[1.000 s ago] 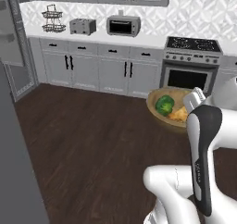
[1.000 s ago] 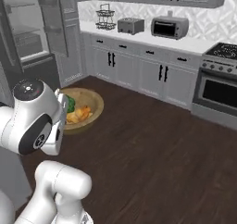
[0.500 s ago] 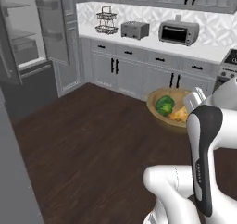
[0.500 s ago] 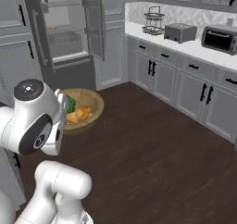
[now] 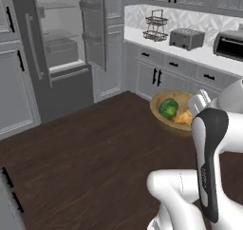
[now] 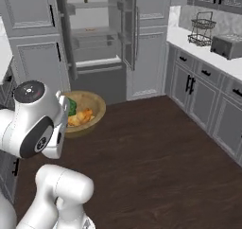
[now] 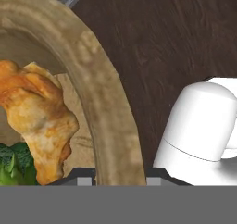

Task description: Pick the chicken drumstick and broccoli from their plates and place them in the bowl. Then put the bowl in the fridge.

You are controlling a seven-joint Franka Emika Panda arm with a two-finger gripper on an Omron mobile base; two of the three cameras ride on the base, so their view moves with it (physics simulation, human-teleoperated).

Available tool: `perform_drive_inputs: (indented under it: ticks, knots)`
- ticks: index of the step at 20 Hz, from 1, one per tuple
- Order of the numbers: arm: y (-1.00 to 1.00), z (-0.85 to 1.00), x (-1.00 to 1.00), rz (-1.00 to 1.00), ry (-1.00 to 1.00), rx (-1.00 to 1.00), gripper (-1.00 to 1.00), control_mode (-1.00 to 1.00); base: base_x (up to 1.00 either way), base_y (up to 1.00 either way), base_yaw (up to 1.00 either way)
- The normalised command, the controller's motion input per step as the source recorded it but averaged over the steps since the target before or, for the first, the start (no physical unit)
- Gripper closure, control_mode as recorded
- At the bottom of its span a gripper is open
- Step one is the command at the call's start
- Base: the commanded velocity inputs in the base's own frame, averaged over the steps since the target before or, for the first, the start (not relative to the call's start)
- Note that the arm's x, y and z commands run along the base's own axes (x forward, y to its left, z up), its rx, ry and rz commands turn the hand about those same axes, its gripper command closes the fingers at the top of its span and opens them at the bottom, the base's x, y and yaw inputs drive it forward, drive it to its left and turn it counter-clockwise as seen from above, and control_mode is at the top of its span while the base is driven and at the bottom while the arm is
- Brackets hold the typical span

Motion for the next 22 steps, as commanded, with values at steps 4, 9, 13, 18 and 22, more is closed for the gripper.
perform_drive_inputs:
  ticks: [4,9,13,18,22]
  knots:
    - [0.0,0.0,0.0,0.0,0.0,0.0,1.0,1.0,1.0,-0.63,0.44]
    - [0.0,0.0,0.0,0.0,0.0,0.0,1.0,1.0,1.0,-0.7,0.4]
    - [0.0,0.0,0.0,0.0,0.0,0.0,1.0,1.0,1.0,-0.49,0.45]
    - [0.0,0.0,0.0,0.0,0.0,0.0,1.0,1.0,1.0,-0.65,0.46]
    - [0.0,0.0,0.0,0.0,0.0,0.0,1.0,1.0,0.95,-0.73,0.31]
